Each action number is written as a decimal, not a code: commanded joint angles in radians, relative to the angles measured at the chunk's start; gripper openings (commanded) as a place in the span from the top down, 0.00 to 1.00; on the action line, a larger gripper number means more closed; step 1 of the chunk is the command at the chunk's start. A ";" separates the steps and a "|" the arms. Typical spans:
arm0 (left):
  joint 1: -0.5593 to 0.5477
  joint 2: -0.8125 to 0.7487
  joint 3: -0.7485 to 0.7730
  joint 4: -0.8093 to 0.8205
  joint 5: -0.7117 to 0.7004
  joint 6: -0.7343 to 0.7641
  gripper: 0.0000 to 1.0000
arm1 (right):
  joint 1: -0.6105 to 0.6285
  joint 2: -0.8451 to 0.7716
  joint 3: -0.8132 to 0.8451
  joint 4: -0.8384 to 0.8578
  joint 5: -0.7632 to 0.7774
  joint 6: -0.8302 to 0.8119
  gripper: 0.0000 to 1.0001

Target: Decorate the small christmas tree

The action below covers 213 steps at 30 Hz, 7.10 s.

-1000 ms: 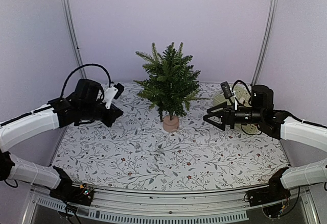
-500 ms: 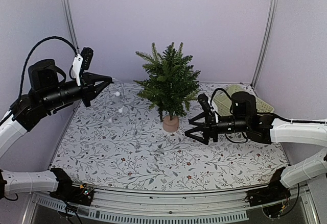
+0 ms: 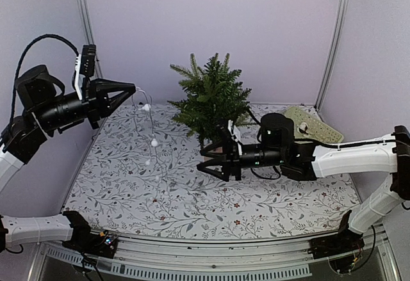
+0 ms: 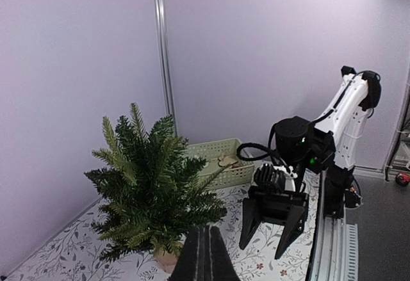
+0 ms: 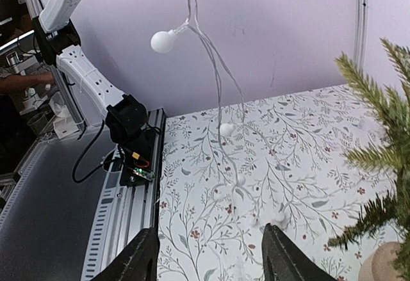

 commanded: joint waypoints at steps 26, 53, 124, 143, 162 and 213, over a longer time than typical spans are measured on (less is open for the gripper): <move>-0.011 0.013 0.049 0.097 0.213 -0.042 1.00 | 0.098 0.473 0.136 0.347 0.143 0.018 0.49; -0.009 -0.002 0.001 0.113 0.170 -0.044 1.00 | 0.190 0.550 0.124 0.331 0.159 -0.204 0.48; 0.121 -0.011 -0.162 0.052 0.012 -0.041 1.00 | 0.214 0.454 0.265 -0.479 0.180 0.207 1.00; 0.620 0.061 -0.375 0.110 -0.378 -0.410 1.00 | 0.147 -0.206 0.184 -0.529 0.649 0.064 1.00; 0.476 -0.073 -0.529 0.226 -0.118 -0.333 0.14 | -0.213 -0.182 0.570 -0.377 -0.031 0.430 1.00; -0.469 0.360 -0.424 0.788 -0.397 0.089 0.50 | -0.182 0.119 0.889 0.022 -0.478 0.848 1.00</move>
